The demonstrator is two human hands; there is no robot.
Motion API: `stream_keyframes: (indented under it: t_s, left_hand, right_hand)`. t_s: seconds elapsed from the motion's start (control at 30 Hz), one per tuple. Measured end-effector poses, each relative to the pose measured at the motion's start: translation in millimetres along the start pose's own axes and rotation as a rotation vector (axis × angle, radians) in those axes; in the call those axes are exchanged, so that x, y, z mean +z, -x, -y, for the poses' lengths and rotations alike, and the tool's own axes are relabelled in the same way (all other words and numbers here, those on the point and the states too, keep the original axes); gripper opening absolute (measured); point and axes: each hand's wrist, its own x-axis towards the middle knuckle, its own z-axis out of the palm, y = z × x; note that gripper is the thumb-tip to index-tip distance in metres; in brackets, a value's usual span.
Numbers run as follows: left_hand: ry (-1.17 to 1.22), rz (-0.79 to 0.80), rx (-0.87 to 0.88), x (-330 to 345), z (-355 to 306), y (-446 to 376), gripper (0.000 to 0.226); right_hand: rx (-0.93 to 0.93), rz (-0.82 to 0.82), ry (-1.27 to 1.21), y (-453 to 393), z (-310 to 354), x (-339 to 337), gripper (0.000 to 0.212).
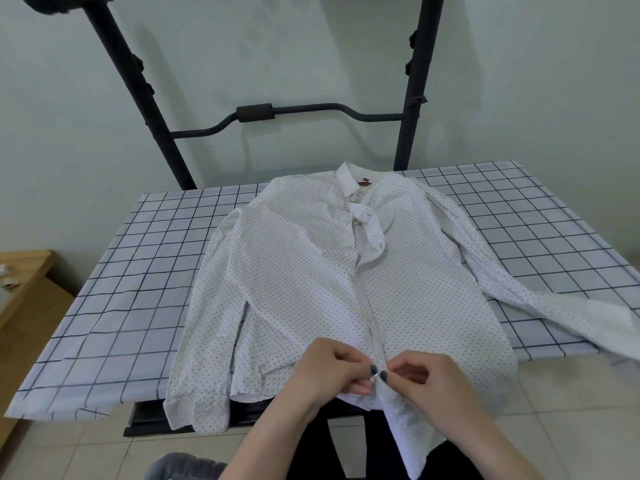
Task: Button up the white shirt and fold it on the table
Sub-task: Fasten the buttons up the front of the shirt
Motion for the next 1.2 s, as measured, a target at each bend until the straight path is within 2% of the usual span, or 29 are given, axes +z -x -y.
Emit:
stream_keyframes:
  t_s: [0.23,0.33,0.47,0.63,0.77,0.87,1.07,1.2]
  left_hand:
    - [-0.028,-0.047,0.01,3,0,0,0.005]
    - [-0.031,-0.06,0.009,3,0,0,0.006]
    - [-0.008,-0.062,-0.001,3,-1,2,0.007]
    - [0.013,-0.099,0.011,5,-1,3,0.025]
    - [-0.187,-0.13,0.078,7,-1,5,0.02]
    - [-0.272,-0.181,0.112,8,1,2,0.026]
    - [-0.333,-0.187,0.16,7,3,0,0.028]
    - [-0.277,-0.132,0.16,4,2,-2,0.027]
  right_hand:
    - [0.013,0.033,-0.073,2,2,-1,0.013]
    - [0.096,0.083,-0.198,0,3,-4,0.019]
    - [0.16,0.092,-0.292,-3,5,-2,0.005]
    - [0.113,-0.005,-0.057,-6,5,9,0.006]
    - [0.075,-0.06,-0.009,-6,5,17,0.01]
    - [0.068,-0.099,0.02,-6,4,22,0.013]
    - [0.078,0.004,-0.029,-7,4,16,0.013]
    - [0.128,0.073,-0.216,-9,1,9,0.009]
